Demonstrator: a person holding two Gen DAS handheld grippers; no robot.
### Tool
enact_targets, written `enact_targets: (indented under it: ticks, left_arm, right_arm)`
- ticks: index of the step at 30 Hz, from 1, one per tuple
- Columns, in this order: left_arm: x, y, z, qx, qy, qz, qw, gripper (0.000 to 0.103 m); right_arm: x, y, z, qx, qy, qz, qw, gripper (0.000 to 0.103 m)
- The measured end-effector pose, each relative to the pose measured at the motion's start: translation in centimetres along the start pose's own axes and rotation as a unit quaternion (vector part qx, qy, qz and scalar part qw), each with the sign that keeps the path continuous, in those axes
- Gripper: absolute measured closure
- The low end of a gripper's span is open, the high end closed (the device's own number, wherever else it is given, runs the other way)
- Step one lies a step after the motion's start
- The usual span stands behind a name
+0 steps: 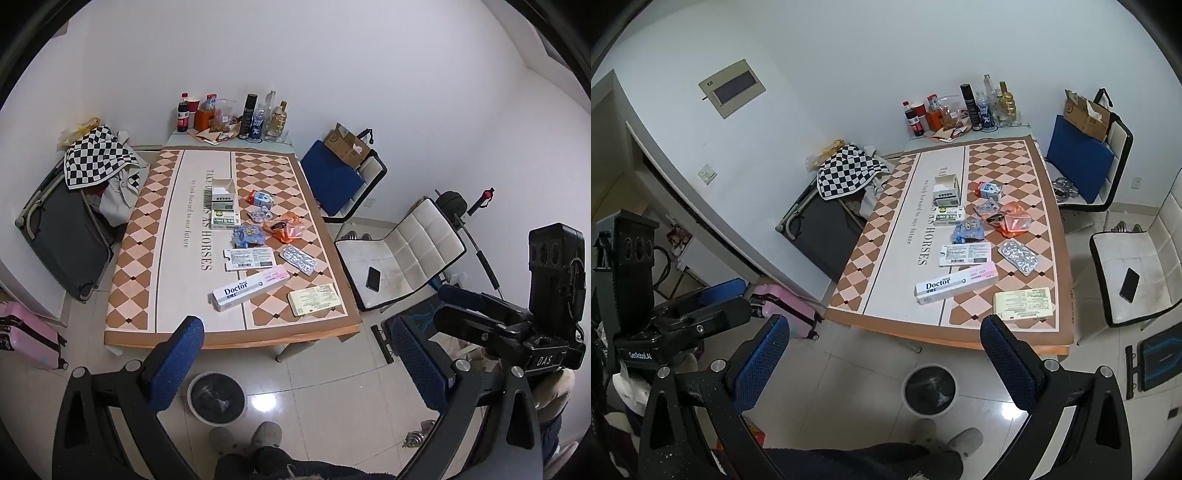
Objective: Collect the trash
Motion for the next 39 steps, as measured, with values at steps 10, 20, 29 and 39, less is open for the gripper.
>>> enact_targets:
  ticks: [10, 20, 29, 39]
  left_arm:
    - [0.6, -0.3, 1.1, 0.002, -0.001, 0.001, 1.0, 0.0]
    - [0.4, -0.3, 0.9, 0.0, -0.001, 0.001, 1.0, 0.0]
    - [0.5, -0.5, 1.5, 0.003, -0.005, 0.002, 1.0, 0.0]
    - [0.1, -0.6, 1.0, 0.002, -0.004, 0.003, 1.0, 0.0]
  right_arm:
    - [0.4, 0.4, -0.2, 0.006, 0.01, 0.006, 1.0, 0.0]
    - [0.3, 0.3, 0.0, 0.006, 0.009, 0.006, 1.0, 0.0]
    - [0.2, 0.4, 0.1, 0.007, 0.01, 0.007, 1.0, 0.0]
    - [0.1, 0.4, 0.3, 0.008, 0.011, 0.008, 1.0, 0.0]
Point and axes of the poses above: each gripper's, at about its wrist camera, not at the fingertips, and x roughly against the way its jaws point, z to its left, y to its top, the point moved 5 cm from there along -x, roughly the way its jaws point, and after that the axes turned 5 degrees about x, right-handed, at the moved point
